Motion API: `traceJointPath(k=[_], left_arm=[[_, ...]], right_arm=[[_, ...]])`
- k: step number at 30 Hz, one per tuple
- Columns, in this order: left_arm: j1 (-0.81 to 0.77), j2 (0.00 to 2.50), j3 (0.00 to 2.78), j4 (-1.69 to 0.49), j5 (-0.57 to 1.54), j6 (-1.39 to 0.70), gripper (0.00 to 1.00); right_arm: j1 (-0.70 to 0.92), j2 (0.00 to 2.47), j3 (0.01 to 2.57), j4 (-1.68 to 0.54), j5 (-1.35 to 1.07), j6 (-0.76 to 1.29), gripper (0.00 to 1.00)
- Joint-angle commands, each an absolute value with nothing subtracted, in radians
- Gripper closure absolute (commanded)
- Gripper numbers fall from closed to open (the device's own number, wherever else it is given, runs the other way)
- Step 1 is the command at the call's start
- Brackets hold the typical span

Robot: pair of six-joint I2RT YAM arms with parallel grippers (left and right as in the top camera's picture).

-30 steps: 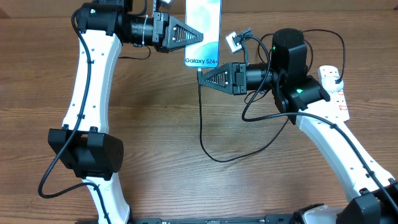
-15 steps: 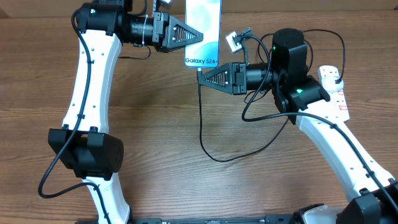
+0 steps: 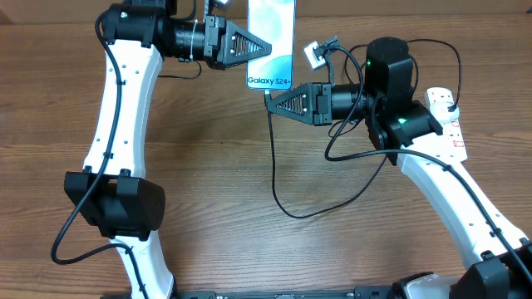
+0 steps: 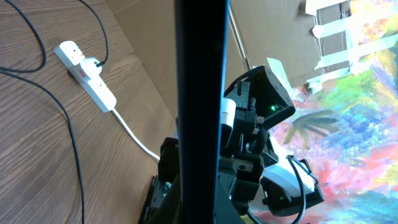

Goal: Plug charger to phone and switch on socket

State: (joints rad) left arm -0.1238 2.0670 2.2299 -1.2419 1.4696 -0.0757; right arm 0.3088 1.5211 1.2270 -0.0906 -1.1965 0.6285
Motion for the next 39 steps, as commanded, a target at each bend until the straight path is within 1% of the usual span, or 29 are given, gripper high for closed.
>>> traceJointPath(k=[1, 18, 29, 39], left_arm=[[-0.122, 2.059, 2.239, -1.245, 1.509, -0.06, 0.96], [-0.118, 2.059, 2.239, -1.243, 1.509, -0.084, 0.96], [-0.115, 2.059, 2.239, -1.144, 1.508, -0.17, 0.96], [-0.111, 2.059, 2.239, -1.148, 1.48, -0.173, 0.96]], right_arm=[[0.294, 1.494, 1.259, -0.083, -1.172, 0.633, 0.96], [0.315, 1.494, 1.259, -0.088, -1.168, 0.633, 0.96], [0.315, 1.494, 1.259, -0.088, -1.164, 0.633, 0.96], [0.314, 1.494, 1.259, -0.079, -1.164, 0.632, 0.96]])
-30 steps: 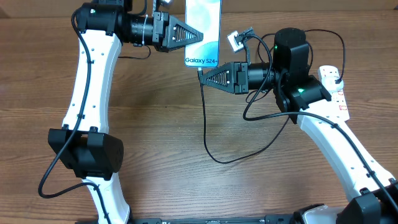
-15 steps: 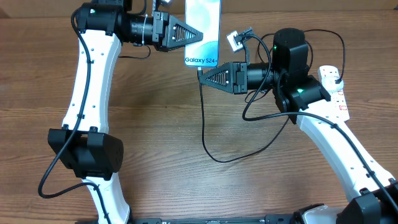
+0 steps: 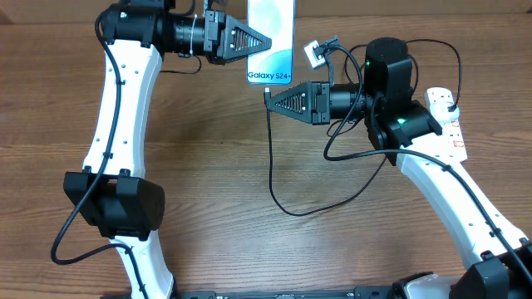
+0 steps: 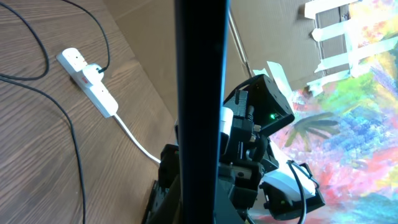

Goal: Plug charger to phone and switch on socket

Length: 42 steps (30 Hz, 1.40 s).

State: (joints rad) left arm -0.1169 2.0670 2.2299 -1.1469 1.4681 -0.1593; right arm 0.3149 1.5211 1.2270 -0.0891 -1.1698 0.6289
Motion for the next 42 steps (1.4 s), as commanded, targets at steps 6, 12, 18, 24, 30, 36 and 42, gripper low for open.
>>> traceJointPath(k=[6, 12, 18, 24, 30, 36, 42], left_arm=[[-0.111, 2.059, 2.239, -1.151, 1.483, -0.173, 0.96], [-0.111, 2.059, 2.239, -1.151, 1.487, -0.173, 0.96], [-0.111, 2.059, 2.239, -1.151, 1.487, -0.173, 0.96], [-0.111, 2.059, 2.239, -1.151, 1.494, -0.173, 0.96], [-0.111, 2.059, 2.239, -1.151, 1.494, -0.173, 0.96], [-0.111, 2.059, 2.239, -1.151, 1.494, -0.173, 0.96], [-0.111, 2.059, 2.239, -1.151, 1.494, -0.173, 0.96]], right_arm=[[0.312, 1.494, 1.259, -0.078, -1.164, 0.632, 0.96], [0.312, 1.494, 1.259, -0.062, -1.164, 0.633, 0.96], [0.312, 1.494, 1.259, -0.054, -1.151, 0.648, 0.96], [0.312, 1.494, 1.259, -0.057, -1.146, 0.656, 0.96], [0.312, 1.494, 1.259, -0.056, -1.14, 0.659, 0.96], [0.312, 1.494, 1.259, -0.056, -1.126, 0.663, 0.96], [0.312, 1.494, 1.259, -0.053, -1.124, 0.666, 0.96]])
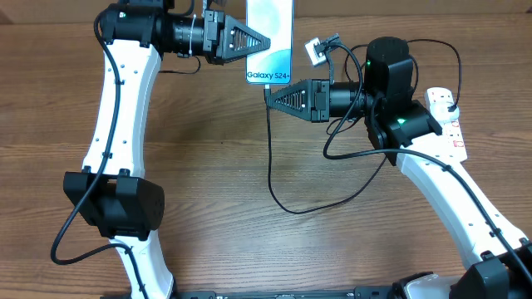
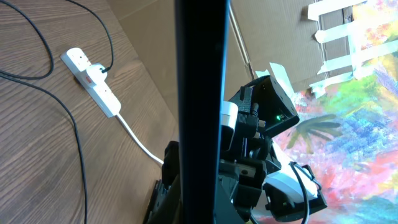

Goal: Plug charger to phone and switch on socket

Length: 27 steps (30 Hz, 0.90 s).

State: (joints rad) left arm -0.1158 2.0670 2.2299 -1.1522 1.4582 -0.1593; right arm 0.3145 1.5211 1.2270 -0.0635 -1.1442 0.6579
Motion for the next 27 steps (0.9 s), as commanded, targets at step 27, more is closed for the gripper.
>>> traceJointPath(k=[27], left_arm=[[-0.112, 2.059, 2.239, -1.152, 1.528, -0.192, 0.96]], right_arm=[[0.342, 1.494, 1.259, -0.004, -1.04, 0.708, 0.96]])
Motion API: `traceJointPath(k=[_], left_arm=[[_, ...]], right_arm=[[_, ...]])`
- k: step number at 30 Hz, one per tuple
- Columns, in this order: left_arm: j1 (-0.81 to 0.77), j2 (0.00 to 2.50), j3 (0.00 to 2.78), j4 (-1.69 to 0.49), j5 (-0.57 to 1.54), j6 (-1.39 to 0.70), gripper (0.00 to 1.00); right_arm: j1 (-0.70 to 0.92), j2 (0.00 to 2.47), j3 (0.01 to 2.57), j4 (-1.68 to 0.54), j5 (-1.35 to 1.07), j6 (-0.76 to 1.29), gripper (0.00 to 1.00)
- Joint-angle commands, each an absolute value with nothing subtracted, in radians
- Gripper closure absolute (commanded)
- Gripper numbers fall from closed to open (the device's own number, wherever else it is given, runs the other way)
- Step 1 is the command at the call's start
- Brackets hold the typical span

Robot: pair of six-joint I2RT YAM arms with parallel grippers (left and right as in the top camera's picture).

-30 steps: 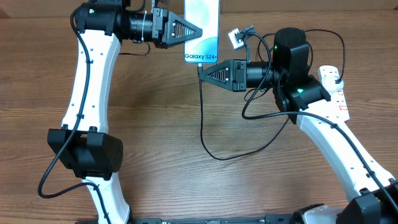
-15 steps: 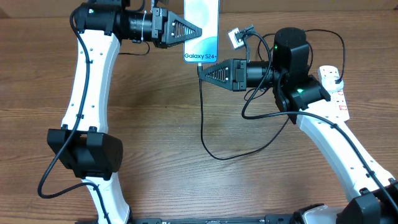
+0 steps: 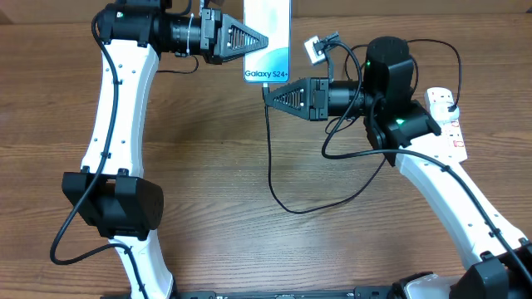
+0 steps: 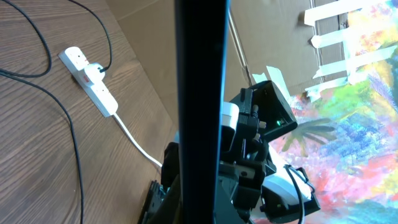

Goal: Plug charger to phone and switch on socket

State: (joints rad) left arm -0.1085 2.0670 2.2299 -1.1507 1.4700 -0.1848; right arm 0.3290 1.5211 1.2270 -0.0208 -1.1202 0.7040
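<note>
A Galaxy S24+ phone (image 3: 268, 37) is held off the table at the top centre, my left gripper (image 3: 259, 41) shut on its left edge. In the left wrist view the phone (image 4: 200, 93) is a dark vertical bar filling the middle. My right gripper (image 3: 268, 92) sits just below the phone's bottom edge, shut on the black charger cable's plug (image 3: 267, 84), which meets the phone's port. The cable (image 3: 274, 174) loops down over the table. The white socket strip (image 3: 447, 116) lies at the right edge, also seen as the strip (image 4: 88, 78) with a plug in it.
A wooden table (image 3: 216, 208) carries the slack cable loop in its centre. Cardboard and a painted sheet (image 4: 348, 124) stand behind the right arm. The right arm's base (image 3: 490, 266) occupies the lower right, the left arm's base (image 3: 116, 208) the lower left.
The phone and my left gripper have shifted very slightly up and left. My right gripper has followed with the plug at the phone's bottom edge.
At first my left gripper held the phone with my right gripper's plug just below its bottom edge. Both then sat a little higher with the plug closing on the port. Now the plug sits against the phone's bottom.
</note>
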Motion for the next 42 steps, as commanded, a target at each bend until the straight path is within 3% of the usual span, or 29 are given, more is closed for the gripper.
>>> traceJointPath(k=[1, 16, 22, 42], left_arm=[[-0.112, 2.059, 2.239, -1.152, 1.528, -0.192, 0.96], [-0.091, 2.059, 2.239, -1.139, 1.436, -0.211, 0.96], [-0.048, 2.059, 2.239, -1.166, 1.273, -0.239, 0.96], [-0.051, 2.059, 2.239, -1.147, 1.455, -0.214, 0.96]], right_arm=[[0.346, 1.494, 1.259, -0.004, -1.035, 0.707, 0.96], [0.346, 1.494, 1.259, -0.02, -1.098, 0.71, 0.96], [0.325, 1.494, 1.259, -0.255, -0.917, 0.601, 0.96], [0.252, 1.494, 1.259, -0.381, -1.121, 0.652, 0.96]])
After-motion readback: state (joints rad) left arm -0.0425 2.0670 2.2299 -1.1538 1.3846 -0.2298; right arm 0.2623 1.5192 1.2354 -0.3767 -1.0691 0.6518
